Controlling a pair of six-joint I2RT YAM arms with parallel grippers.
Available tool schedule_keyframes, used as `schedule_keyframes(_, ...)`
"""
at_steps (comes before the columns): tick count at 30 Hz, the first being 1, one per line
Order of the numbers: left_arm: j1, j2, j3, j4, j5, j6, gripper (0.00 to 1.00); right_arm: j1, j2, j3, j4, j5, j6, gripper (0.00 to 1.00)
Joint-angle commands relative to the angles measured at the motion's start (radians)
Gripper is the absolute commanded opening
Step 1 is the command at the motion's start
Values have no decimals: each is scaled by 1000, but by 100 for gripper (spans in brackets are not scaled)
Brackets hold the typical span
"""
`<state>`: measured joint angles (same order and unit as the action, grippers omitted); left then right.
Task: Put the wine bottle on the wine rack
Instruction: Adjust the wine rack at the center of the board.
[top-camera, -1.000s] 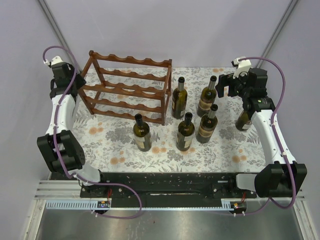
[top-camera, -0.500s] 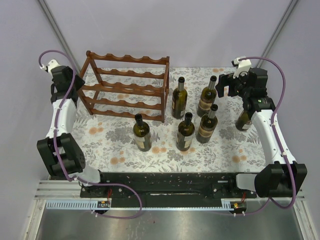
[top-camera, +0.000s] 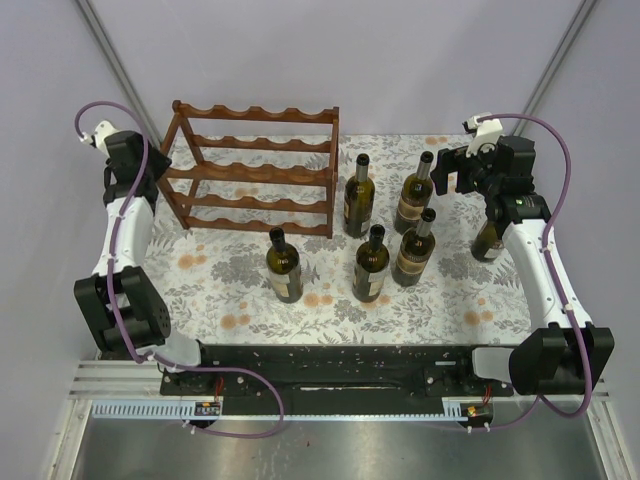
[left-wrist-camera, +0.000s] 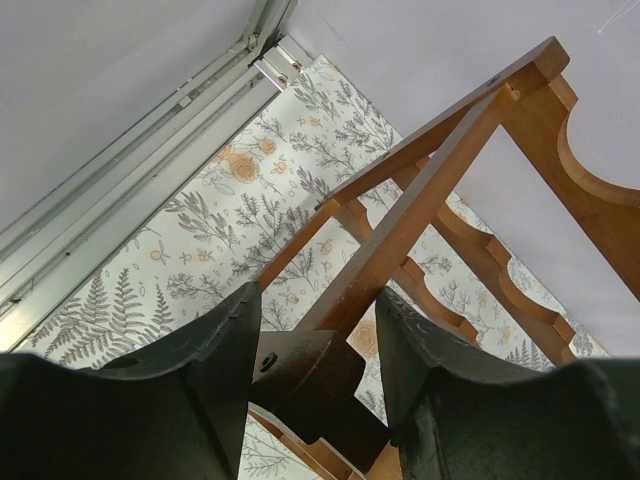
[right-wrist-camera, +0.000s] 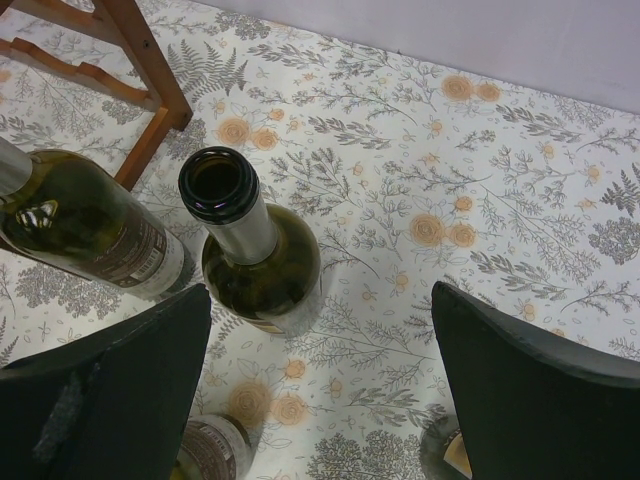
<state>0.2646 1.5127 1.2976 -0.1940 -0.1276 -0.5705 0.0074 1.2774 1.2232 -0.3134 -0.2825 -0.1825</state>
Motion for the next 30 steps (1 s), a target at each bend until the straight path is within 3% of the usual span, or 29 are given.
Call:
schedule_keyframes(1,-24,70,29,-27,-64,-94,0,-1,-7,30,10,-9,3,100)
schedule_keyframes(12,-45,41,-32,-7,-40,-105,0,11,3,71,-19,-14,2,99)
schedule_keyframes(18,-45,1,-40,-27,-9,-60,19,87,-6,120,-35,37,-49,100)
schedule_keyframes(27,-45,-75,-70,-33,36,-31,28,242,72,292,-113,95,-69,100)
schedule_keyframes(30,-44,-86,-64,-32,17,-5,49,284,128,367,-134,108,-63,100)
